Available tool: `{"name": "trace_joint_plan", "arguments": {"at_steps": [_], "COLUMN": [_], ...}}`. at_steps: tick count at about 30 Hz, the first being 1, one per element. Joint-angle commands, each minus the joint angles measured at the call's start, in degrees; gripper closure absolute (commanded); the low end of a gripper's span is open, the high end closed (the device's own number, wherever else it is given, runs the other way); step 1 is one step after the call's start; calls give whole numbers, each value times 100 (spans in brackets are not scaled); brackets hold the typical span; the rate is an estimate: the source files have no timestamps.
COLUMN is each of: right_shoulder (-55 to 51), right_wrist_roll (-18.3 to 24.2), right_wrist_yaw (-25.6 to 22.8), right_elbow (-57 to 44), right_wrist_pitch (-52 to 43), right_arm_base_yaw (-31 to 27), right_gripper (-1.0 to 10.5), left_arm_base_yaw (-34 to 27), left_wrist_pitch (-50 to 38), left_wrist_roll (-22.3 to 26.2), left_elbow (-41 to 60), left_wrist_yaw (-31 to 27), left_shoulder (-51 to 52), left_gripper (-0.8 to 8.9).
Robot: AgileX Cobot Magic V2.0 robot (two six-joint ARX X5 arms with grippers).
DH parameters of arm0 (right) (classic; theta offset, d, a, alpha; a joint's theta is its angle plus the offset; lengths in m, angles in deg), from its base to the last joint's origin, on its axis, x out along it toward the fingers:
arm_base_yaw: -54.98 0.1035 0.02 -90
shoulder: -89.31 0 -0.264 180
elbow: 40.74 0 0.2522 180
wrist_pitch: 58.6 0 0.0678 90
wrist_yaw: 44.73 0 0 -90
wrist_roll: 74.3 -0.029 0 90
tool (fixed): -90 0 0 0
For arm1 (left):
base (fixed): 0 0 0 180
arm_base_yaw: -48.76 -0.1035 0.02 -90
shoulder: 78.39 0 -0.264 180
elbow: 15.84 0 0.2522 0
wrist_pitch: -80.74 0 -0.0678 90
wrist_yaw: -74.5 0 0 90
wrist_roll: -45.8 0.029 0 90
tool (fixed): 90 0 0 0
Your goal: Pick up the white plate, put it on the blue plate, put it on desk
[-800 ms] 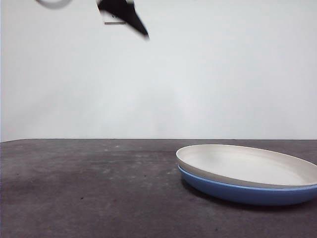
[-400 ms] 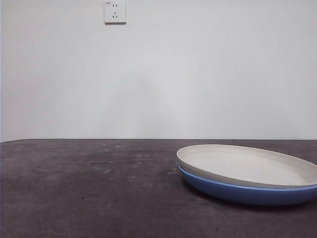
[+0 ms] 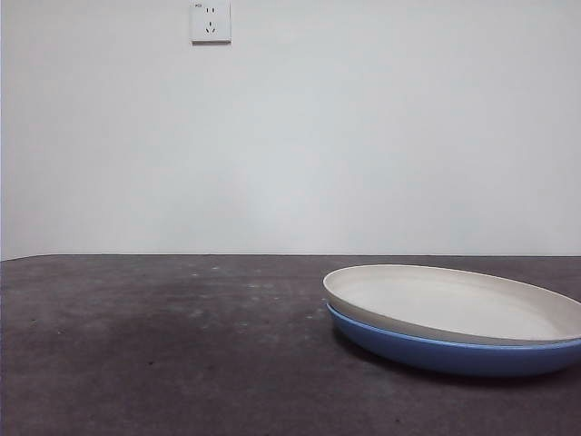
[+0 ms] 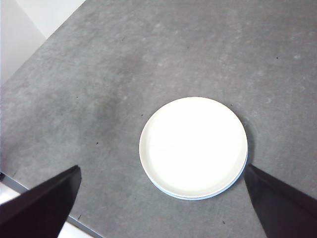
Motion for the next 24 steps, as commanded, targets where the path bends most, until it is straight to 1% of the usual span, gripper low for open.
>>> {"name": "trace_joint_plan", "arguments": {"at_steps": [1,4,8,15,19,22,24], "right_shoulder": [39,39,39,39,44,157,352], "right_wrist_roll": [-114,-216,-339,-422,-608,-852,-866], "right_wrist_yaw": [-9,-4,20,35,85,186,173], "right_elbow": [98,98,98,98,98,98,98], "right_wrist_pitch": [-22,52,212,787,968,1106,1224], "right_arm_base_yaw": [20,20,22,22,22,22,22], "right_gripper": [398,399,399,399,399,399,399], "left_arm_base_yaw": [35,20,15,15,15,15,15], "left_wrist_pitch": [-227,-417,-684,-1023,-1075,-1078,-1078], "left_wrist_roll": [-68,-251,-649,-935,-909,-874,-866], "left_elbow": [396,905,1484,2282,2337,2337,2337], "left_wrist_yaw": [-17,-17,-17,-17,-15,-15,-15], "left_shoulder": [555,1193,1856,2463,2485,2485,2485], "left_gripper": [249,249,249,249,249,249,249]}}
